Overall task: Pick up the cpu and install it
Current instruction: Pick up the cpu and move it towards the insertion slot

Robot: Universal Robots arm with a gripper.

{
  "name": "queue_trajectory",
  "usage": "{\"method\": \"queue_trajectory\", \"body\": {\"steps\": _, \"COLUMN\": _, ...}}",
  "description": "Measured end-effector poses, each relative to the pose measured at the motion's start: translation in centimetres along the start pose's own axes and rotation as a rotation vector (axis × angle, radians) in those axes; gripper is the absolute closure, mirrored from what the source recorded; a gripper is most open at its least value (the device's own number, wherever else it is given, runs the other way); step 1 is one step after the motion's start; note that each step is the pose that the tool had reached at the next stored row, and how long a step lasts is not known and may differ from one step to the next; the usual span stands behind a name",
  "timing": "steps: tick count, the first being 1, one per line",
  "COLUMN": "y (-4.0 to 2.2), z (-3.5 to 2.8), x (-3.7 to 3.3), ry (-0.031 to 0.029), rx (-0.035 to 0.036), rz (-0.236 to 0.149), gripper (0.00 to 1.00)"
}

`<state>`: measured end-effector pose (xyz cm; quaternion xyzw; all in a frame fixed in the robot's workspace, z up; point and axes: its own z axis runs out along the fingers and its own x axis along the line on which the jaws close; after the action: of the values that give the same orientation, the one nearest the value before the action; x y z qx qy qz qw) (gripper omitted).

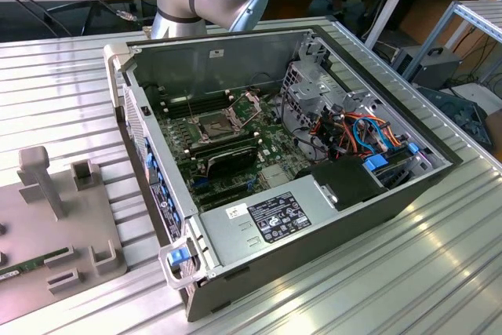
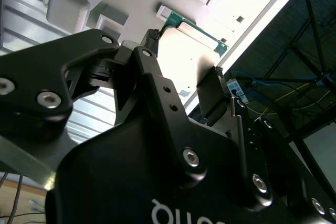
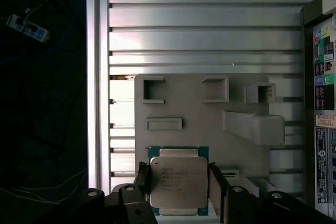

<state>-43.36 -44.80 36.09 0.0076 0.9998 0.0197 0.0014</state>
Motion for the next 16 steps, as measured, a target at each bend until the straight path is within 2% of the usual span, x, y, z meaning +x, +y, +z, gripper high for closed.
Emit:
{"method": "queue_trajectory", "body": {"steps": 7, "y": 0.0, "z": -0.01, "x": 0.0, "ry": 0.0, "rx": 0.0, "rz": 0.0, "gripper": 0.45}}
{"method": "queue_trajectory", "body": {"steps": 12, "y": 0.02, "z": -0.58, "x": 0.0, "ry": 0.0, "rx": 0.0001, "rz": 0.0, "gripper": 0.45}}
{"method": "queue_trajectory", "body": {"steps": 16, "y": 0.03, "z": -0.68, "x": 0.0, "ry": -0.0002, "rx": -0.0001, "rz": 0.0, "gripper": 0.45}}
